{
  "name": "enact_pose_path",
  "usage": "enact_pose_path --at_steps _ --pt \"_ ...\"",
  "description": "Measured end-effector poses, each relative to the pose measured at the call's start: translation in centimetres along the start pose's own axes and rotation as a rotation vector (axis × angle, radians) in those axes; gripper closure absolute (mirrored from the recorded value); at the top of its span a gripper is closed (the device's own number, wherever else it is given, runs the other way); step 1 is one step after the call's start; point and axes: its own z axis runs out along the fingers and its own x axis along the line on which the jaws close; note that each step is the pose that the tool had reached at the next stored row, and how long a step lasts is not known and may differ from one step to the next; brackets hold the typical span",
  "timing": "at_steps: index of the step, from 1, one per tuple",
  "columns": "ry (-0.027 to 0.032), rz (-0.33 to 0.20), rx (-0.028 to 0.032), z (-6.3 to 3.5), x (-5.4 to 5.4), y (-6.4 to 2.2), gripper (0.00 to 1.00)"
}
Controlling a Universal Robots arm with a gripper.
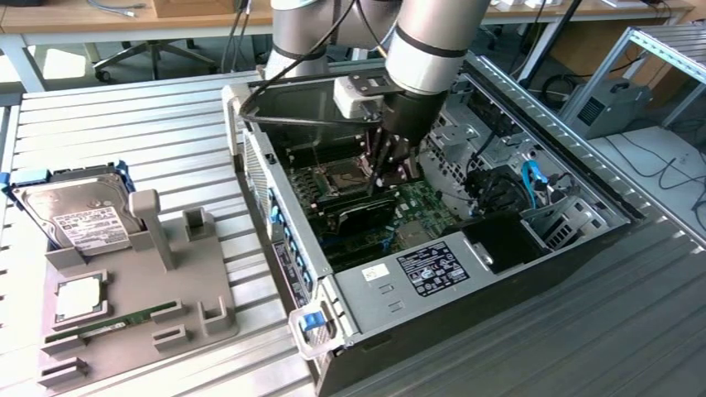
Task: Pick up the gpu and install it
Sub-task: 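Press down on the gpu until it lock into place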
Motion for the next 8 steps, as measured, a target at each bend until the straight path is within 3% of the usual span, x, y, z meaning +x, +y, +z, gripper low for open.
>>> enact_pose_path --at_steps 4,8 --pt "-0.0016 0.000 -0.0093 -0.33 -0.04 -0.82 0.89" --pt "-0.0017 0.000 -0.0105 -0.39 -0.04 -0.85 0.89"
